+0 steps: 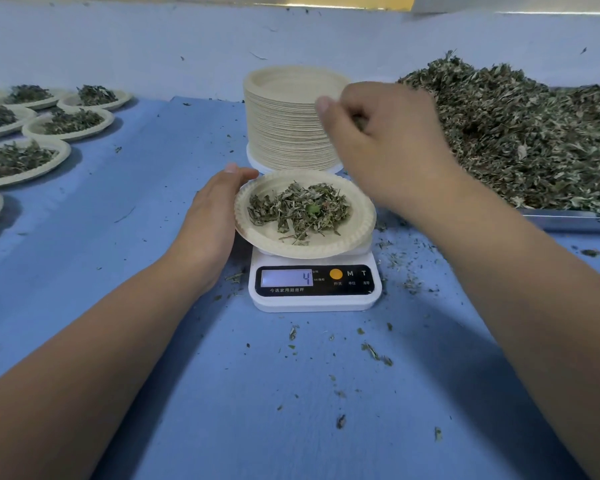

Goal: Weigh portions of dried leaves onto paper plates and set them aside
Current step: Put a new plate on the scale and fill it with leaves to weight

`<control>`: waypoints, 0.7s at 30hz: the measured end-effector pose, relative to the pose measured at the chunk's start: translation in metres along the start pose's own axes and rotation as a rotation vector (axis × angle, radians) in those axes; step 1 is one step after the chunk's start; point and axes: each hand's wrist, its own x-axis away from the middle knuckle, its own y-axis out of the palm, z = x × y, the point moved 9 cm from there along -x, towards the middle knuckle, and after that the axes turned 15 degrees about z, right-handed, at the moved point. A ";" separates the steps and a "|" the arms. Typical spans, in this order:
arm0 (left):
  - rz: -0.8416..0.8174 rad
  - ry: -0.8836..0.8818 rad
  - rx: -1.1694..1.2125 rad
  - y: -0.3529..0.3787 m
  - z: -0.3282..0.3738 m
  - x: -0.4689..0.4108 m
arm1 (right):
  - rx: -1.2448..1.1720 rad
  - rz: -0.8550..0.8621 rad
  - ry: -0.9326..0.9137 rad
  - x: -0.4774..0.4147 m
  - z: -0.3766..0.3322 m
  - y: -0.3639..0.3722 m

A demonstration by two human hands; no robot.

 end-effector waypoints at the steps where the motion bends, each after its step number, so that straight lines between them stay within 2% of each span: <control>1: -0.003 -0.004 0.004 0.000 0.000 0.000 | -0.041 -0.083 -0.014 0.008 -0.012 0.010; 4: -0.012 -0.027 0.018 -0.001 -0.003 0.000 | -0.017 -0.440 -0.120 0.038 -0.029 0.045; 5: -0.010 -0.031 0.016 -0.001 -0.004 0.000 | 0.004 -0.508 -0.153 0.044 -0.028 0.050; 7: -0.003 -0.034 0.008 -0.003 -0.004 0.000 | -0.031 -0.529 -0.146 0.043 -0.024 0.048; 11: -0.020 0.004 -0.014 0.000 -0.001 0.000 | -0.138 -0.446 -0.057 0.026 -0.015 0.033; 17: -0.027 0.032 -0.019 0.001 0.003 0.002 | -0.090 -0.616 -0.117 0.039 -0.016 0.039; 21: -0.028 0.055 -0.041 0.001 0.003 0.001 | -0.141 -0.609 -0.085 0.034 -0.015 0.033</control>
